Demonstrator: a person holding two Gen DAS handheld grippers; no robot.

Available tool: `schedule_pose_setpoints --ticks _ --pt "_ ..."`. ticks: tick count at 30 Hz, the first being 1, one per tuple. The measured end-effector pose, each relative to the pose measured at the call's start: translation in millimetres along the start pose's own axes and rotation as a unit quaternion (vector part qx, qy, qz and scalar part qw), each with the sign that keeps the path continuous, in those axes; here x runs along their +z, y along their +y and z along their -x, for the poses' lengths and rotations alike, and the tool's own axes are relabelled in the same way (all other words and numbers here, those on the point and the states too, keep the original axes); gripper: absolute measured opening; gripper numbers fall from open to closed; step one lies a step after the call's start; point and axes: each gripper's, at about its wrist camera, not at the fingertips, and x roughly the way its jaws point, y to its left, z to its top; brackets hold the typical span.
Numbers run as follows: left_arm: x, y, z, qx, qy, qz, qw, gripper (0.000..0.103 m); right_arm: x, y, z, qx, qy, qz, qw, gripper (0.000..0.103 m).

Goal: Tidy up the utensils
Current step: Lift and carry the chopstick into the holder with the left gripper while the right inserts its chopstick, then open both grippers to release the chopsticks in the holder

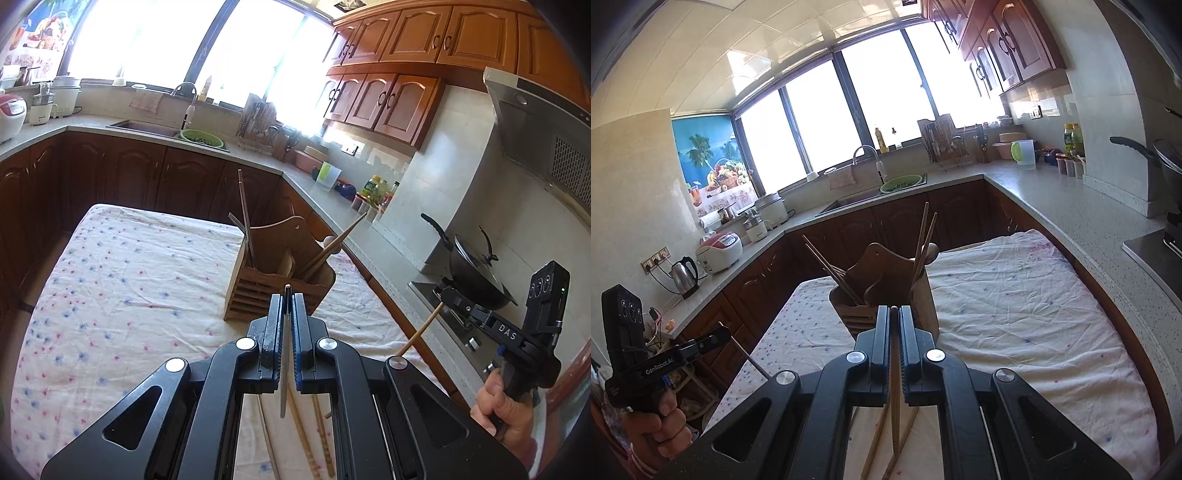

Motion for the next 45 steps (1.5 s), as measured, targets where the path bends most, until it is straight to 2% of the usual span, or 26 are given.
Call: schedule_pose_setpoints --ticks 8,15,21,25,32,37,45 --pt "32 -6 3 0.004 -0.036 -0.011 0.9993 0.003 25 4 -4 0.004 -0.026 0.008 1.0 0.004" --pt "82 -13 3 0.01 -0.092 -0.029 0.9953 0.003 68 12 -13 0.005 -0.077 0.01 0.997 0.004" --pt "127 -10 -17 0.015 -0.126 -0.026 0.9915 0.003 109 18 -38 -0.005 -0.112 0.011 0.994 0.004" --pt "141 1 -47 0.032 -0.13 -0.012 0.991 0.003 122 13 -63 -0.017 -0.124 -0.001 0.992 0.004" --pt "121 28 -100 0.057 -0.109 0.023 0.9922 0.003 106 3 -107 -0.038 -0.112 -0.002 0.993 0.005" --pt "98 33 -123 0.072 -0.087 0.017 0.9935 0.004 81 -5 -125 -0.049 -0.095 -0.006 0.994 0.005" --pt "78 37 -149 0.077 -0.045 0.013 0.9959 0.004 61 -21 -149 -0.05 -0.053 -0.02 0.997 0.005"
